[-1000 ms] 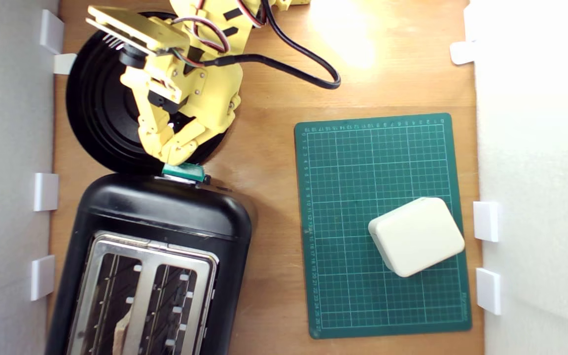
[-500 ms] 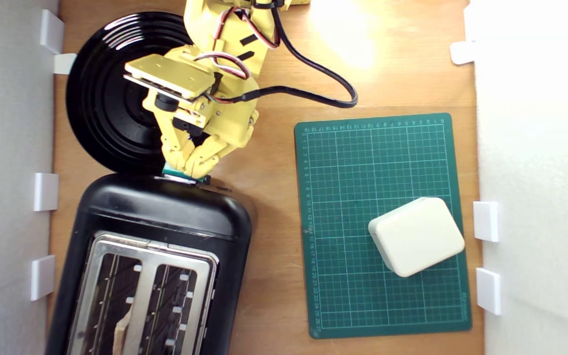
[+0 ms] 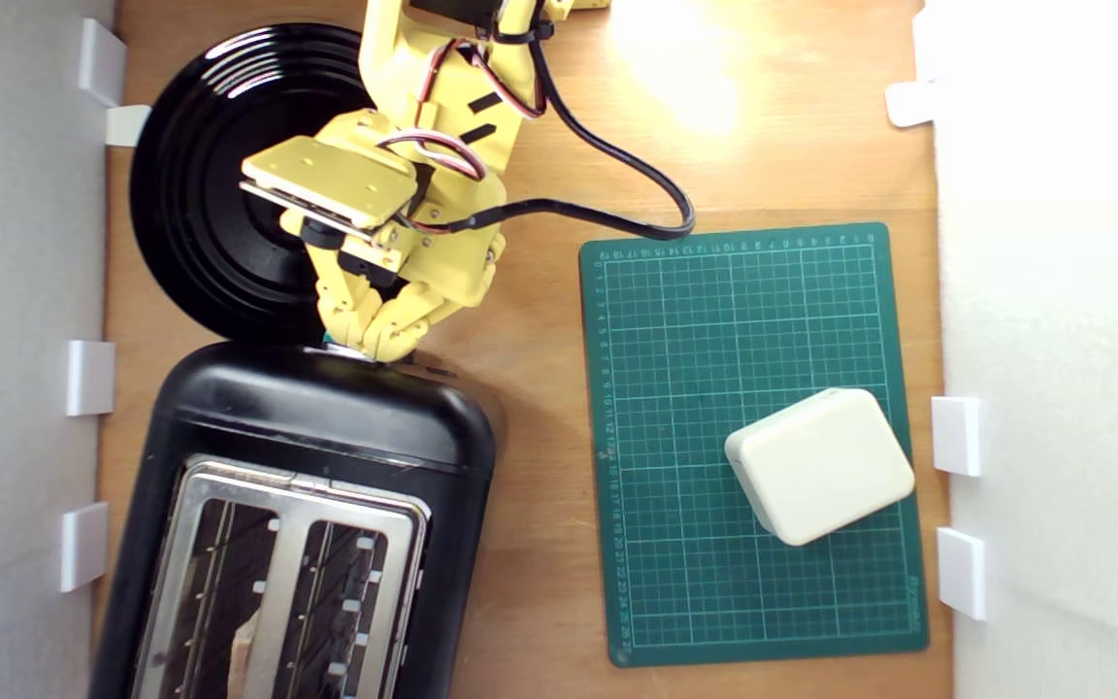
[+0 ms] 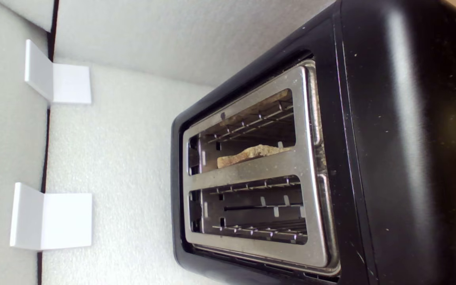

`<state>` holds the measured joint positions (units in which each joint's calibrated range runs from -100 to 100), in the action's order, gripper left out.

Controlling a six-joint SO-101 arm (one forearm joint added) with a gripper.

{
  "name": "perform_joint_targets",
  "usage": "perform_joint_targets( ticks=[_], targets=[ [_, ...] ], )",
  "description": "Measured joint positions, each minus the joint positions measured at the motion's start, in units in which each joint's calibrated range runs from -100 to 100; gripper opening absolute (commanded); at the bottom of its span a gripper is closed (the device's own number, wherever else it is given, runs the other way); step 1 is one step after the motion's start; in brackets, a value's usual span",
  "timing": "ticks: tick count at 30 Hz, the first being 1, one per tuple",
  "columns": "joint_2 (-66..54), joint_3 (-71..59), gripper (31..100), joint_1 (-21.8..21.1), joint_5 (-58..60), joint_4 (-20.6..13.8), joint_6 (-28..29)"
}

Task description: Start toaster

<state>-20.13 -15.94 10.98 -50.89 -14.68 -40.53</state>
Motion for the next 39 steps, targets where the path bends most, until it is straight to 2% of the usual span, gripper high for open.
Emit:
perform_joint_targets(
  ticks=[11, 36, 39],
  targets=[
    [0.0, -2.32, 31.5, 0.09, 1.19, 0.0, -0.22],
    [-1.25, -27.43, 31.6, 4.52, 20.85, 0.39, -1.56],
    [-0.75, -29.29, 31.6, 5.51, 21.96, 1.64, -1.56]
  ],
)
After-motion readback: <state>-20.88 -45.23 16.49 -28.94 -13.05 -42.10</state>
